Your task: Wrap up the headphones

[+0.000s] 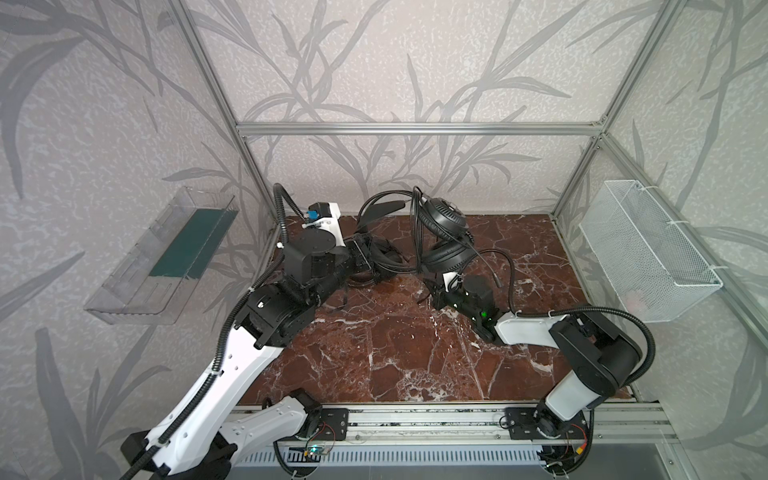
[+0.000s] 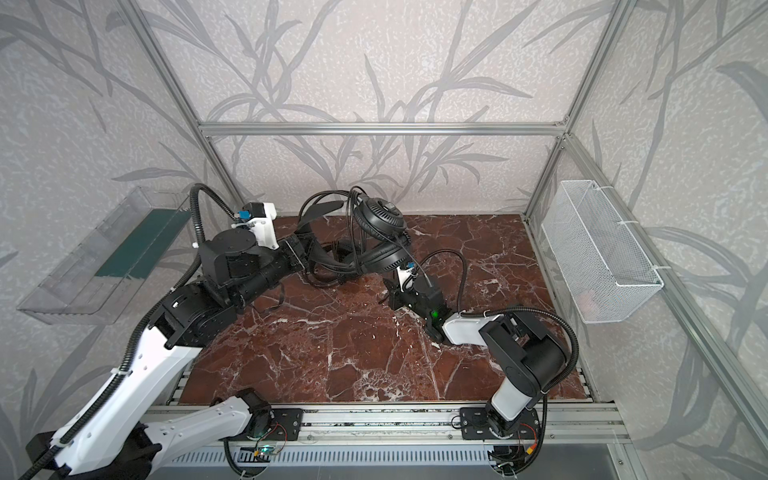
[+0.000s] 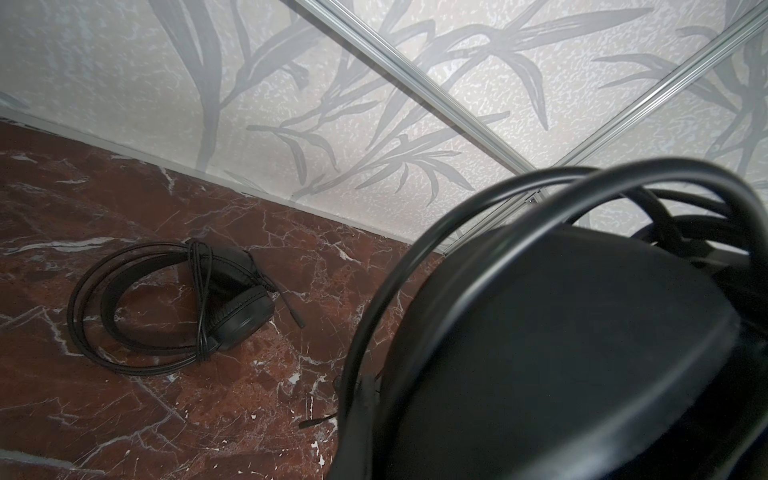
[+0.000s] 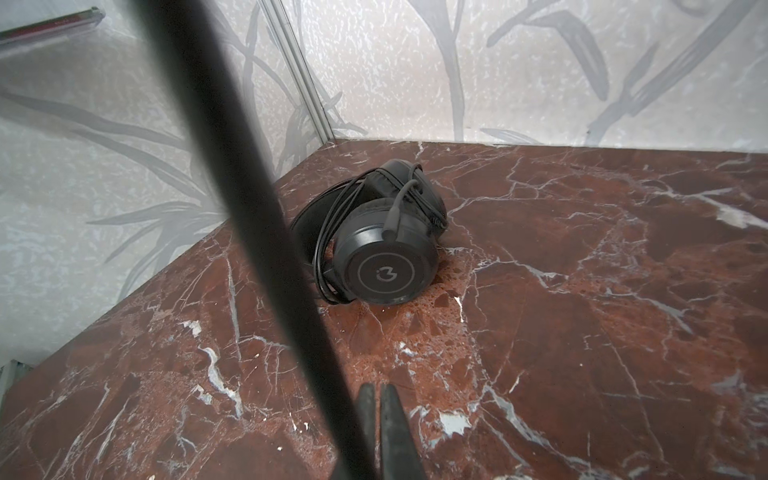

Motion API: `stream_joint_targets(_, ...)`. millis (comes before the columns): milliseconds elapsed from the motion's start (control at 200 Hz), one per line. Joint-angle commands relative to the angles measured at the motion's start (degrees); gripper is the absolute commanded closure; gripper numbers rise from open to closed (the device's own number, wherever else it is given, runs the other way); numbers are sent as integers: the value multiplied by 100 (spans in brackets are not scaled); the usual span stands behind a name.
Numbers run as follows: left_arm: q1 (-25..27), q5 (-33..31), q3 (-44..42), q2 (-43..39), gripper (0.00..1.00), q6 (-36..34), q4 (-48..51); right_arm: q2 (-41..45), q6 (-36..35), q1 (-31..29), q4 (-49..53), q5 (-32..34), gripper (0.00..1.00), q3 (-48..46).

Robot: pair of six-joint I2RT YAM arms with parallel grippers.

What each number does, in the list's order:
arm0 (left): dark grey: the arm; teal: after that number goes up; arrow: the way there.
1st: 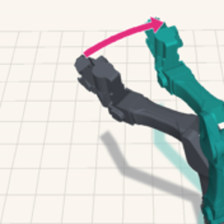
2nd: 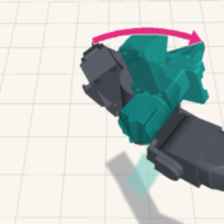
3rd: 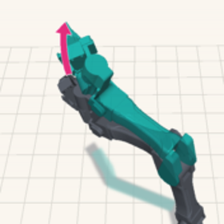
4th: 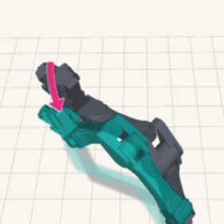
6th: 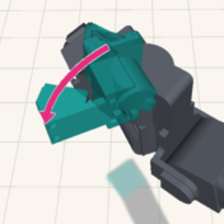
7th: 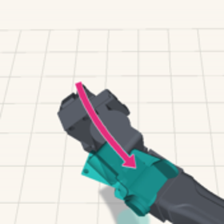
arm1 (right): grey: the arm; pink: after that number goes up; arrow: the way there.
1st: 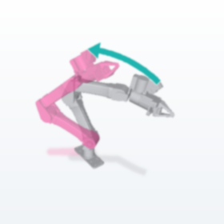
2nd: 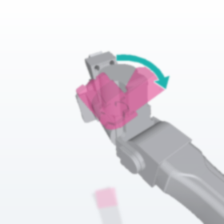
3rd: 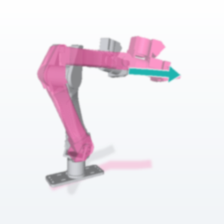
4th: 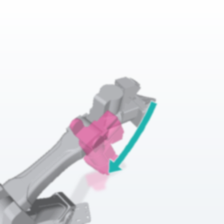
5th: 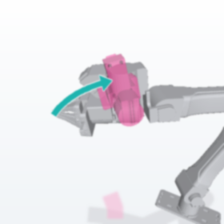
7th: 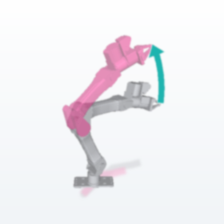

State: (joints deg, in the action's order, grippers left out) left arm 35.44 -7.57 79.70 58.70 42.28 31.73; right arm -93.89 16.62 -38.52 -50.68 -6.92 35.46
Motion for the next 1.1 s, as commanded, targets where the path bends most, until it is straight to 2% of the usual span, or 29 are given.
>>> stream_joint_targets(0, -37, -292, 186, -46, 100, 376, -475, 220, -53, -171, 47, 321, 100, -186)
stream_joint_targets(240, -290, -656, 205, 227, 100, 580, -220, 374, -315, -1056, 505, 832, 100, -294)
stream_joint_targets(415, -907, -61, 3, 518, 100, 1247, -228, 202, -592, -1938, 975, 1298, 100, -45)
stream_joint_targets(580, -1071, 120, -88, 756, 100, 1367, -197, 307, -1292, -2775, 1562, 2019, 100, 308)
stream_joint_targets(805, -1227, -238, -464, 765, 100, 1167, -110, 1255, -1714, -3008, 2709, 2732, 100, 485)
stream_joint_targets(900, -1375, -213, -617, 816, 100, 1136, -114, 1649, -1643, -3030, 3323, 2742, 100, 552)
stream_joint_targets(1094, -1528, -100, -702, 1153, 100, 1145, -80, 1988, -1465, -3378, 3802, 2561, 100, 528)
